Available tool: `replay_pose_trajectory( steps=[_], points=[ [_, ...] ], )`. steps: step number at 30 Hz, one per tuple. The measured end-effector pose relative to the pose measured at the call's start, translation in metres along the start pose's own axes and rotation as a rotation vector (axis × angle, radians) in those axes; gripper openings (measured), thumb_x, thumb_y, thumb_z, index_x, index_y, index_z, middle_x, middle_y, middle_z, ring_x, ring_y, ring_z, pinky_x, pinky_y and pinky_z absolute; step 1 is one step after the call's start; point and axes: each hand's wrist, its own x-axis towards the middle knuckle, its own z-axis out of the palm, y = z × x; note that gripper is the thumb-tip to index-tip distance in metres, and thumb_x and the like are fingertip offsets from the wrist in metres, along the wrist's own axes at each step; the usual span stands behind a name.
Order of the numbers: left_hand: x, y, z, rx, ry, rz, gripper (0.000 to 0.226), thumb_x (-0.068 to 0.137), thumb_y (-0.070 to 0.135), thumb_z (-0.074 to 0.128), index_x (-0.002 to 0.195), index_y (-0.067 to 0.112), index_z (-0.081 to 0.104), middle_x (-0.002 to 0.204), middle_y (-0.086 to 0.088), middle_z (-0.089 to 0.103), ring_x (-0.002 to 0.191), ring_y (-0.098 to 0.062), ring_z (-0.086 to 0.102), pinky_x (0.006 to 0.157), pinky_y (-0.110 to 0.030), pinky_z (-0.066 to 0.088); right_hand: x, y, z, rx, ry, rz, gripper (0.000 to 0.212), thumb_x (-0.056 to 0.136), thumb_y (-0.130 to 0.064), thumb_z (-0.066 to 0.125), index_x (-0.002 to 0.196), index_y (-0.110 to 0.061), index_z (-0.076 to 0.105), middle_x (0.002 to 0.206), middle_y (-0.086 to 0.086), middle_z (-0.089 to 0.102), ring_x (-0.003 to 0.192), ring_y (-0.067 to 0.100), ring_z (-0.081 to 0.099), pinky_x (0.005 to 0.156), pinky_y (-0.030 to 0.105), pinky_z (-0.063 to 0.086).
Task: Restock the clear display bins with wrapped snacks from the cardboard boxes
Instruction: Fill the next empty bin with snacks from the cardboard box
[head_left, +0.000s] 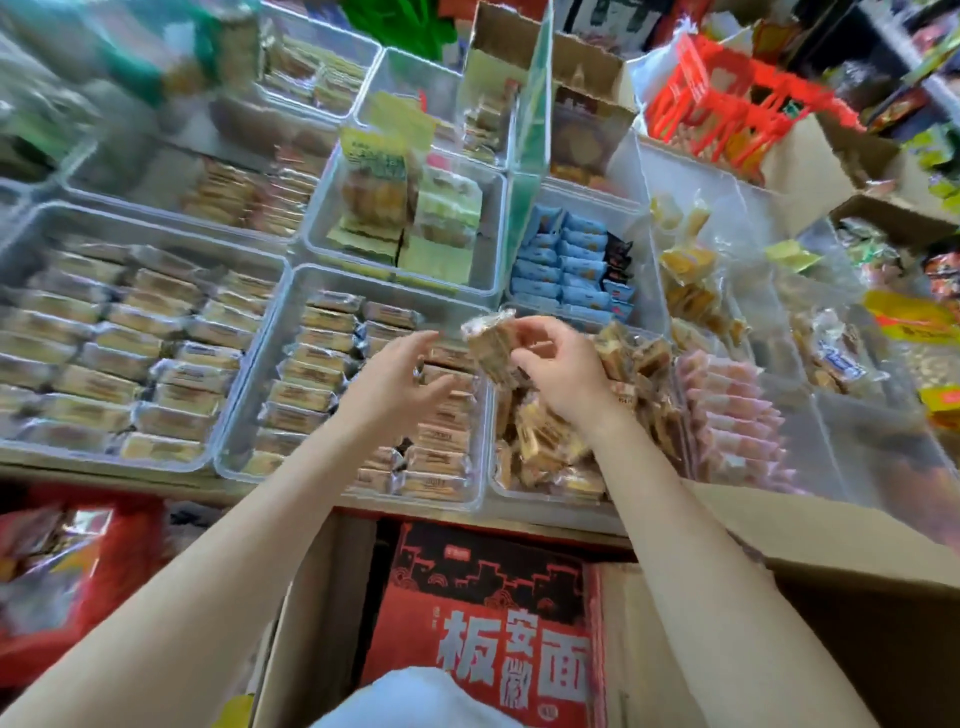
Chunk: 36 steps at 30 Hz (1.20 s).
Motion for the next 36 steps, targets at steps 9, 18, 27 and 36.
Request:
replay_pose_trajectory(
  steps=[9,18,27,36],
  points=[
    [0.033,-0.059,0.028,0.123,-0.007,-0.067,0.061,0.095,0.032,0.063,0.150,0.014,0.044,0.150,-0.005,0.049,0.137,-0.022,0.043,0.112,-0.037,0.034,0.084,0.013,0.034,1.036,-0.215,0.599,0.028,0.099,-0.014,0.044,0.115,0.000,0.063,0.090,0.010,0.068,0.073,0.019,0.062,0.062,0.026,0.048],
    [0.058,-0.033,0.005,-0.528,-0.033,-0.107,0.077,0.077,0.049,0.074,0.147,0.037,0.044,0.144,0.011,0.052,0.128,-0.007,0.051,0.104,-0.037,0.047,0.090,0.029,0.045,1.116,-0.613,0.606,0.040,0.097,-0.030,0.036,0.121,-0.006,0.056,0.092,0.017,0.065,0.062,0.019,0.058,0.050,0.023,0.045],
    [0.058,-0.029,-0.001,-0.708,-0.110,-0.124,0.024,0.091,0.015,0.073,0.115,0.019,0.070,0.105,0.004,0.076,0.098,-0.008,0.071,0.083,-0.022,0.056,0.087,0.032,0.032,0.615,-0.584,0.511,0.043,0.107,-0.034,0.035,0.125,-0.003,0.058,0.116,0.022,0.068,0.099,0.031,0.070,0.082,0.039,0.059],
    [0.057,-0.047,0.020,-0.438,0.048,-0.132,0.047,0.092,0.019,0.072,0.136,0.014,0.060,0.113,0.004,0.068,0.100,-0.004,0.065,0.093,-0.033,0.057,0.092,0.012,0.038,-0.095,-0.540,0.080,0.019,0.094,-0.024,0.066,0.113,-0.024,0.070,0.102,-0.006,0.071,0.096,0.008,0.066,0.086,0.028,0.054]
  ],
)
